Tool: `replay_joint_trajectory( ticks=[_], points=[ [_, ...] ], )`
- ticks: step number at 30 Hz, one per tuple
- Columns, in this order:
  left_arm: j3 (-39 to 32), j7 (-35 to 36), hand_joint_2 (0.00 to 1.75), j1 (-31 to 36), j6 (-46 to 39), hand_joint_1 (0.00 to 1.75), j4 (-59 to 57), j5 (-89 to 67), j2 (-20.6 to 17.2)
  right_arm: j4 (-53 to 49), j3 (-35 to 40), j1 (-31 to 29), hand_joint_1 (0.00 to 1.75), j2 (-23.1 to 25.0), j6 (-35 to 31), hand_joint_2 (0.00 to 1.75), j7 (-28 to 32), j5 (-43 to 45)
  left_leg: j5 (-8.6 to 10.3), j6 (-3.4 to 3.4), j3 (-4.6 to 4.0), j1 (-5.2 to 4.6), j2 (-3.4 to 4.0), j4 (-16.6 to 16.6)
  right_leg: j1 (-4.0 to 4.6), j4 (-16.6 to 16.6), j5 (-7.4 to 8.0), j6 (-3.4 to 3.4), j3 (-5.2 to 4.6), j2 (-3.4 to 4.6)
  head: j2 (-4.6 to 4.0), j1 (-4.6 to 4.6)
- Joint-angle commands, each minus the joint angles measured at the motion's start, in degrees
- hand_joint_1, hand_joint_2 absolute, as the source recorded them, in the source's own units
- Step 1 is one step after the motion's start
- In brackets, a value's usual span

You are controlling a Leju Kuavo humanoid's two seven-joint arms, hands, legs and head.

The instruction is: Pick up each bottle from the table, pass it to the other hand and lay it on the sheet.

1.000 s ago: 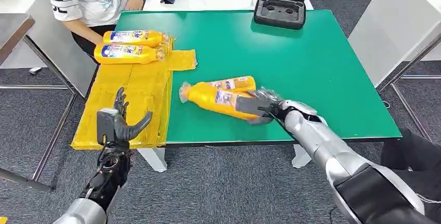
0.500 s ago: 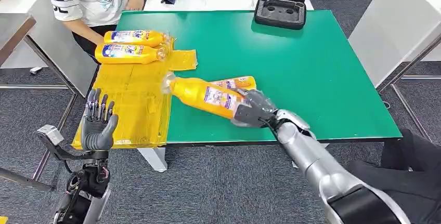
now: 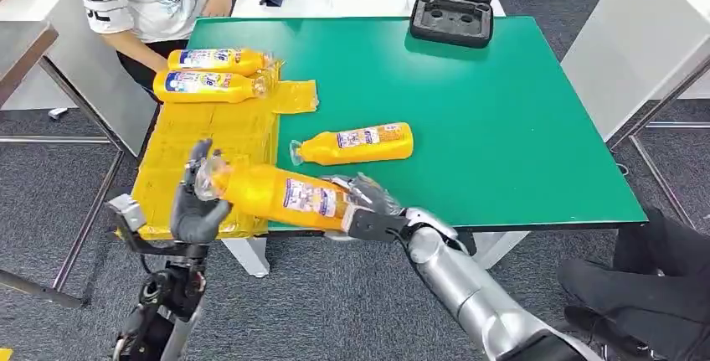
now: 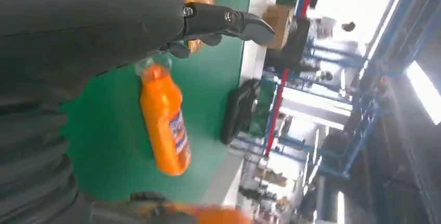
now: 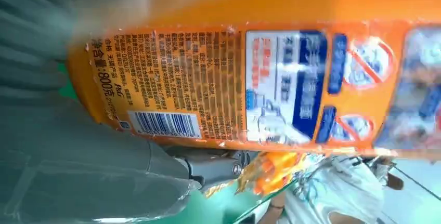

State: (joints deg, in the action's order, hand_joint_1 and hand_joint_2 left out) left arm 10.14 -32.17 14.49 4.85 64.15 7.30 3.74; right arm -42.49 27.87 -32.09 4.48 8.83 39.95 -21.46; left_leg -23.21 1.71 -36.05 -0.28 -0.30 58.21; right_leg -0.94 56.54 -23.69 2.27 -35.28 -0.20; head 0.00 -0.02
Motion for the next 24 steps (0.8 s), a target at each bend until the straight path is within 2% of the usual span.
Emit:
replay_joint_trajectory(
  ticks=[1,8,17,21,22,24],
  points=[
    [5.97,-2.34,1.75,3.25,1.75,0.0,-6.13,-0.09,1.68,1.29,1.94,-1.55,1.71,-0.45,-1.1,1.75,0.05,3.59,-0.09,-0.1,0.25,0.05,0.01,-0.03,0.05,-0.05,-0.08,-0.09,0.27,0.0,0.0,0.0],
    [4.73,-2.02,1.75,1.72,3.07,0.0,-5.36,1.97,1.41,-2.62,0.05,0.68,1.73,-2.15,-1.44,1.75,0.05,6.27,-0.06,-0.08,0.19,0.02,0.0,-0.03,0.03,-0.04,-0.07,-0.06,0.2,-0.02,0.0,0.0],
    [3.59,-1.75,1.75,2.18,3.93,0.0,-7.31,3.12,1.46,-2.47,-0.17,0.77,1.71,-2.47,-0.3,1.75,0.05,6.42,-0.06,-0.07,0.17,0.03,0.02,-0.02,0.03,-0.04,-0.05,-0.06,0.17,0.01,0.0,-0.02],
    [4.36,-1.58,1.75,1.85,3.48,0.0,-7.35,1.64,1.88,-1.02,0.26,0.19,1.71,-1.78,-0.11,1.75,0.05,5.58,-0.12,-0.11,0.29,0.06,0.05,-0.01,0.06,-0.05,-0.1,-0.1,0.29,0.04,0.0,-0.02],
    [4.36,-1.58,1.75,1.85,3.48,0.0,-7.35,1.64,1.88,-1.02,0.26,0.19,1.66,-1.78,-0.11,1.75,0.05,5.58,-0.09,-0.09,0.22,0.04,0.05,-0.03,0.04,-0.05,-0.07,-0.08,0.22,0.03,0.0,0.0],
    [6.35,-1.58,1.75,1.55,3.09,0.0,-7.28,-0.31,2.66,-1.36,0.52,0.3,1.71,-1.48,0.5,1.75,0.05,6.01,-0.05,-0.06,0.12,0.0,0.02,-0.03,0.0,-0.02,-0.05,-0.05,0.12,0.0,0.0,-0.02]
  ],
)
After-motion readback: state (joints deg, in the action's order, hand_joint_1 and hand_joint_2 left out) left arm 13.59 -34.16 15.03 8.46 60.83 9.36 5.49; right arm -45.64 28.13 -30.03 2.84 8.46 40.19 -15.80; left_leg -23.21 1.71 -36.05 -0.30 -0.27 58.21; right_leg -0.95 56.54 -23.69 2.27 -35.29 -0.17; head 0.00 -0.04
